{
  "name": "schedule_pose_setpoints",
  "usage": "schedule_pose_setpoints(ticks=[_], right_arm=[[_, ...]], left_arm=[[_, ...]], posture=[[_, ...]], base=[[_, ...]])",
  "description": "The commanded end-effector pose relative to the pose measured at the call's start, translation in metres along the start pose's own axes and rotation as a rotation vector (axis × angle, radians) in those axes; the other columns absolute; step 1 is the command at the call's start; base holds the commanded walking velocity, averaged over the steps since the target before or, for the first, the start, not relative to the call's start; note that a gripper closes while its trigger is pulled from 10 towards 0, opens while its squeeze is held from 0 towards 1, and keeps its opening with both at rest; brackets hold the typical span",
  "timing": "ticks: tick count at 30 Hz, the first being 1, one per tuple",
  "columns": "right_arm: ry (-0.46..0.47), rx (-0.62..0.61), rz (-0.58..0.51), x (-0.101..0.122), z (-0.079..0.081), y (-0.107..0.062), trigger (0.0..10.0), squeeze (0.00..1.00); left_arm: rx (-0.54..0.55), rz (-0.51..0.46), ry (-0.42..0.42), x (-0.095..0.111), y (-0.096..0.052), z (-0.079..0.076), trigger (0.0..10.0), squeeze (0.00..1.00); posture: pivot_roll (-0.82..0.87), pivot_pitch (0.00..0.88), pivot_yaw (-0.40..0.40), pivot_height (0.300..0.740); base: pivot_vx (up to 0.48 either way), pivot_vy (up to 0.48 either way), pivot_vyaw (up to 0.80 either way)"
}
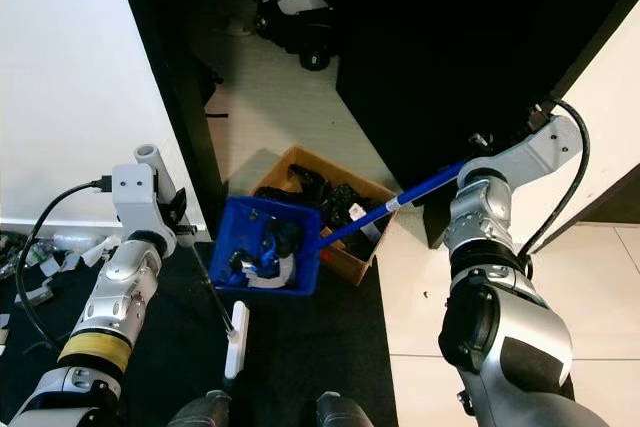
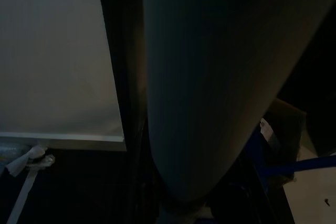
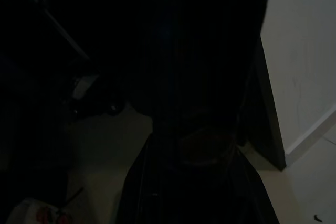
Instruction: Sweep floor
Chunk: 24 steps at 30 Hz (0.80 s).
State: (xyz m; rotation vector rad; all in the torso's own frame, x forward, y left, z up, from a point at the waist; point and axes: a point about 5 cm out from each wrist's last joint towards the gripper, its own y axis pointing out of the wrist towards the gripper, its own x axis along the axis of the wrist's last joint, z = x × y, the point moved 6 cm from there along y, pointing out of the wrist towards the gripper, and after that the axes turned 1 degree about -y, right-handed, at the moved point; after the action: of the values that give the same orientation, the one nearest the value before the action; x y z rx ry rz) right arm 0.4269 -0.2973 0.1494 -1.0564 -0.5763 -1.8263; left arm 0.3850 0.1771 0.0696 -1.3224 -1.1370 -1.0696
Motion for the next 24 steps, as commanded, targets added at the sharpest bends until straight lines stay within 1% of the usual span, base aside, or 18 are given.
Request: schedule_pose_setpoints(ticks=[1, 3, 8, 15, 24], right_arm=[[0.000, 0.011, -0.057, 0.015, 0.000, 0.002, 10.0, 0.00], [-0.005, 0.042, -0.078, 0.021, 0.007, 0.003, 10.0, 0.00], [0.018, 0.056, -0.099, 0.029, 0.012, 0.005, 10.0, 0.00], [0.025, 0.058, -0.125, 0.042, 0.015, 0.008, 10.0, 0.00], [0.025, 0.056, -0.135, 0.046, 0.014, 0.009, 10.0, 0.00]], left_arm=[[-0.007, 0.017, 0.003, -0.005, -0.002, 0.000, 10.0, 0.00], [-0.010, 0.022, 0.011, -0.006, -0.003, 0.000, 10.0, 0.00], [-0.017, 0.022, 0.008, -0.006, -0.002, -0.001, 10.0, 0.00], [-0.032, 0.019, 0.000, -0.007, -0.003, -0.007, 10.0, 0.00], [-0.040, 0.021, 0.000, -0.008, -0.004, -0.008, 10.0, 0.00]], posture=[[0.00, 0.053, -0.026, 0.740], [-0.01, 0.054, -0.025, 0.740], [-0.01, 0.054, -0.025, 0.740], [0.00, 0.057, -0.033, 0.740], [0.00, 0.060, -0.031, 0.740]], base=[[0.000, 0.000, 0.00], [0.000, 0.000, 0.00], [0.000, 0.000, 0.00], [0.312, 0.000, 0.00], [0.353, 0.000, 0.00]])
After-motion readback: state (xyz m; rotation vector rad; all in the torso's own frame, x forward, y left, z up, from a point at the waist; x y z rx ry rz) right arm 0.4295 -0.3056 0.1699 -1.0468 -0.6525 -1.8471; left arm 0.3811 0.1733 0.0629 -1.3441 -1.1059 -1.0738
